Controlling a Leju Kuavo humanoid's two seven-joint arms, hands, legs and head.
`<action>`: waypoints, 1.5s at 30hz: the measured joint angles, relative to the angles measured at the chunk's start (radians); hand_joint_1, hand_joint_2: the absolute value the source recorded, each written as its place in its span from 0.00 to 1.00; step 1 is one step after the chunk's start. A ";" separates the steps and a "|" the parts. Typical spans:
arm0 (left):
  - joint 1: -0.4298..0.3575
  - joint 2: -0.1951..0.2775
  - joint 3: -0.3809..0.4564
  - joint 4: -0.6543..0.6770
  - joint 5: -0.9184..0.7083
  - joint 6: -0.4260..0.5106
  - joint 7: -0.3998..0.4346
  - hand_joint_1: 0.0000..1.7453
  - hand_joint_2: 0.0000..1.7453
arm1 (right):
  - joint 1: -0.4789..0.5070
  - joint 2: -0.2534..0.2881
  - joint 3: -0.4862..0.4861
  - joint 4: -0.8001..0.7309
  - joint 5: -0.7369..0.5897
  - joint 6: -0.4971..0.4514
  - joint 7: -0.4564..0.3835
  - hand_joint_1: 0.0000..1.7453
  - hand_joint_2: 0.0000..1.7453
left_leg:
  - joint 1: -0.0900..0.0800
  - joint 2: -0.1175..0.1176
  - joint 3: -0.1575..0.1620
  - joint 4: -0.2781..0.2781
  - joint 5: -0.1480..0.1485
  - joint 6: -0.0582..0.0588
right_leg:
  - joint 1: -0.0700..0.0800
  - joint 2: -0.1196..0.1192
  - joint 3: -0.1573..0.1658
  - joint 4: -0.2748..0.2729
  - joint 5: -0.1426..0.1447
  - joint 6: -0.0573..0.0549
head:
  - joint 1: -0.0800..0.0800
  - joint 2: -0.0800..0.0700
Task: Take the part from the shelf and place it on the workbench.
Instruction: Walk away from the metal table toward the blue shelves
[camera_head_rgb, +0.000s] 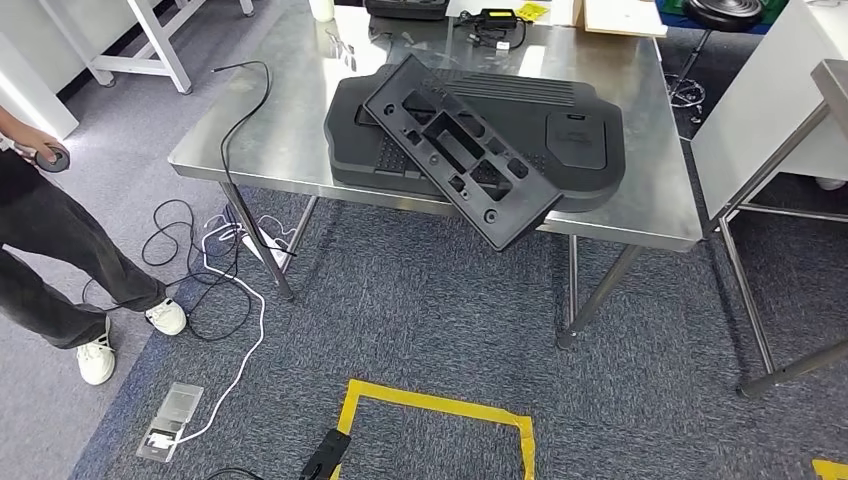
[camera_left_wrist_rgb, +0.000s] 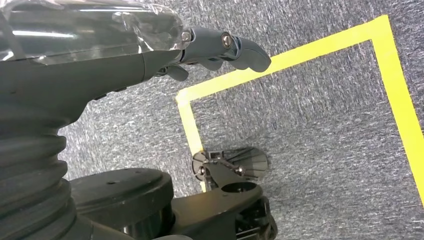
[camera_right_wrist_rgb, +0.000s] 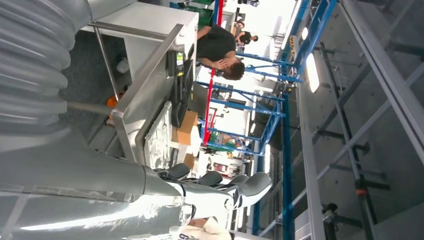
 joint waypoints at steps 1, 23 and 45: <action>0.000 0.000 0.000 0.000 0.000 0.000 0.000 0.00 1.00 | -0.001 0.000 0.000 0.000 0.000 0.000 0.000 0.00 1.00 | 0.000 0.000 -0.002 0.001 0.003 -0.005 | 0.003 0.001 0.004 -0.014 0.001 -0.004 | 0.000 0.000; -0.002 0.000 -0.005 0.000 -0.011 -0.006 0.006 0.00 0.00 | 0.002 -0.004 0.000 0.000 0.006 0.000 0.006 0.00 1.00 | 0.003 -0.005 0.057 -0.006 -0.055 -0.011 | -0.001 0.000 -0.068 0.002 0.033 -0.050 | 0.004 0.000; 0.000 0.000 -0.006 0.000 0.008 0.010 0.010 0.00 0.00 | 0.008 -0.009 0.002 0.000 -0.024 0.000 -0.009 0.00 0.00 | 0.000 -0.005 0.058 -0.006 -0.056 -0.004 | -0.005 0.004 -0.065 -0.009 0.057 0.003 | 0.005 0.000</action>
